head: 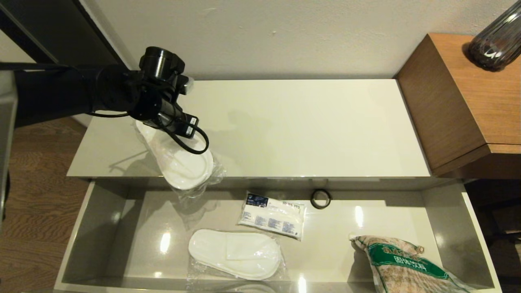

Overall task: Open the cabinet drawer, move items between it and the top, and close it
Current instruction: Place the disposable slippers on the table

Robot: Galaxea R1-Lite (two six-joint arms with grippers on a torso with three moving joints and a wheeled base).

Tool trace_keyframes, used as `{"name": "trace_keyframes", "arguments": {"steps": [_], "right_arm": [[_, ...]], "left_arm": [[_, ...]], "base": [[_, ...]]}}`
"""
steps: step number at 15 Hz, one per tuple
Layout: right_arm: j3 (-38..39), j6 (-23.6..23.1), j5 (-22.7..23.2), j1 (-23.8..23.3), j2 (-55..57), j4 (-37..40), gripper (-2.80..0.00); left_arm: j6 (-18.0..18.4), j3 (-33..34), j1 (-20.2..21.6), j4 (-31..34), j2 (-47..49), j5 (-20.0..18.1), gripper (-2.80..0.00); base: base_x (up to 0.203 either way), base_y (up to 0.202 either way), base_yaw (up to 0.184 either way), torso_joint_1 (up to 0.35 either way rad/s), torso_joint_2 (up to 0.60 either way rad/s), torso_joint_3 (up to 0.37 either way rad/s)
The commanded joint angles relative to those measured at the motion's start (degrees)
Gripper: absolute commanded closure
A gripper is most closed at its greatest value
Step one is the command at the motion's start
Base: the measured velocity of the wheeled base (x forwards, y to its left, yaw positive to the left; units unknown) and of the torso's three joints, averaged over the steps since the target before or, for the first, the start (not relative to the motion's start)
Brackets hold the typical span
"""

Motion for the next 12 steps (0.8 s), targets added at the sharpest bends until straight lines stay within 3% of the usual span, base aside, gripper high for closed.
{"name": "trace_keyframes", "arguments": {"steps": [1, 4, 7, 12], "right_arm": [[0.00, -0.04, 0.00, 0.04, 0.08, 0.02, 0.00], [0.00, -0.04, 0.00, 0.04, 0.08, 0.02, 0.00], [0.00, -0.04, 0.00, 0.04, 0.08, 0.02, 0.00], [0.00, -0.04, 0.00, -0.05, 0.08, 0.02, 0.00]], "left_arm": [[0.11, 0.05, -0.32, -0.80, -0.21, 0.30, 0.00], [2.32, 0.05, -0.34, -3.95, -1.63, 0.82, 0.00], [2.74, 0.19, -1.14, -2.73, -4.84, 1.53, 0.00], [0.44, 0.23, -2.09, 10.83, -13.49, 0.95, 0.00]], "base": [[0.000, 0.000, 0.000, 0.000, 0.00, 0.000], [0.000, 0.000, 0.000, 0.000, 0.00, 0.000], [0.000, 0.000, 0.000, 0.000, 0.00, 0.000], [0.000, 0.000, 0.000, 0.000, 0.00, 0.000]]}}
